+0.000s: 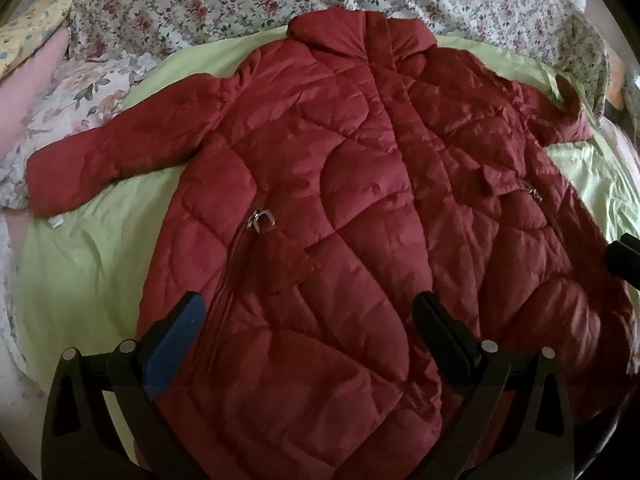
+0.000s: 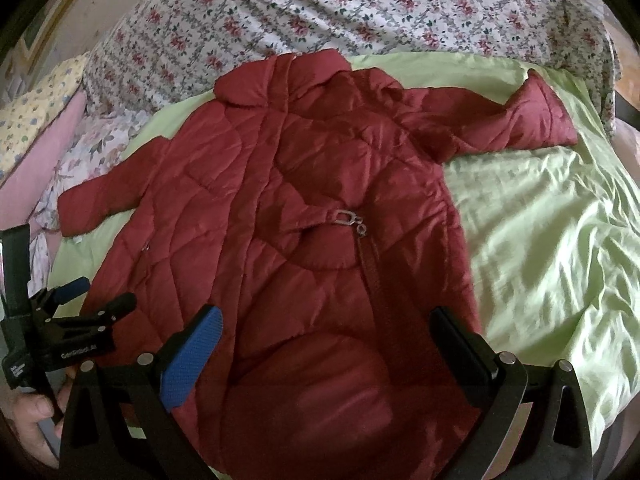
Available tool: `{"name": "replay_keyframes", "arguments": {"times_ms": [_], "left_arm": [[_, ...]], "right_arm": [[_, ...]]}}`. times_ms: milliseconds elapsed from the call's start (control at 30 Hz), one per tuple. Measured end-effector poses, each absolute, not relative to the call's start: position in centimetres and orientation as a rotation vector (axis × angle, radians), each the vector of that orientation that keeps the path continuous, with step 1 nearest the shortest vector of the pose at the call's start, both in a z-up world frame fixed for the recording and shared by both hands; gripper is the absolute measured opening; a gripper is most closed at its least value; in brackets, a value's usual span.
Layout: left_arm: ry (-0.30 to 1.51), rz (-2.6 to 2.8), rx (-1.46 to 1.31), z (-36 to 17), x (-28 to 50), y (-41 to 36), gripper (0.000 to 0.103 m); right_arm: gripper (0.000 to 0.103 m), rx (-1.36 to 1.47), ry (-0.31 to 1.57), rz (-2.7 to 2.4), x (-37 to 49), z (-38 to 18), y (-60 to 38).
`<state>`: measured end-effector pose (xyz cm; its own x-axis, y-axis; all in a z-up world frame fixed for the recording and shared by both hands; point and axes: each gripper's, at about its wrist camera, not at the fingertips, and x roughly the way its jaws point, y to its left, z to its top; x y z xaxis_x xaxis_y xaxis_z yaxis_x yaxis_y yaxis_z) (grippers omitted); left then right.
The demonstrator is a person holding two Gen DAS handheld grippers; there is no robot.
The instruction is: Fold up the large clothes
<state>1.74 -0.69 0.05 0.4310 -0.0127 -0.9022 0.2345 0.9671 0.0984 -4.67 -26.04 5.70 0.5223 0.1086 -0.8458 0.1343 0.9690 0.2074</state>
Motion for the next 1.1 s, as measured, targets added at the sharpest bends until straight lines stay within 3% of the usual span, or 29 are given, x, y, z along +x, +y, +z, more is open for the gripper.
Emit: {"name": "replay_keyframes", "arguments": {"times_ms": [567,1100], "left_arm": [[1.121,-0.173,0.119,-0.3,5.7,-0.3,0.103],[1.135,-0.155,0.081,-1.0,8.6,0.0,0.103]], "right_arm": [[0.103,0.381,0.943,-0.164,-0.1,8.1,-37.0],[0.102,0.355,0.907,-0.490,11.0,7.3,-51.6]]}}
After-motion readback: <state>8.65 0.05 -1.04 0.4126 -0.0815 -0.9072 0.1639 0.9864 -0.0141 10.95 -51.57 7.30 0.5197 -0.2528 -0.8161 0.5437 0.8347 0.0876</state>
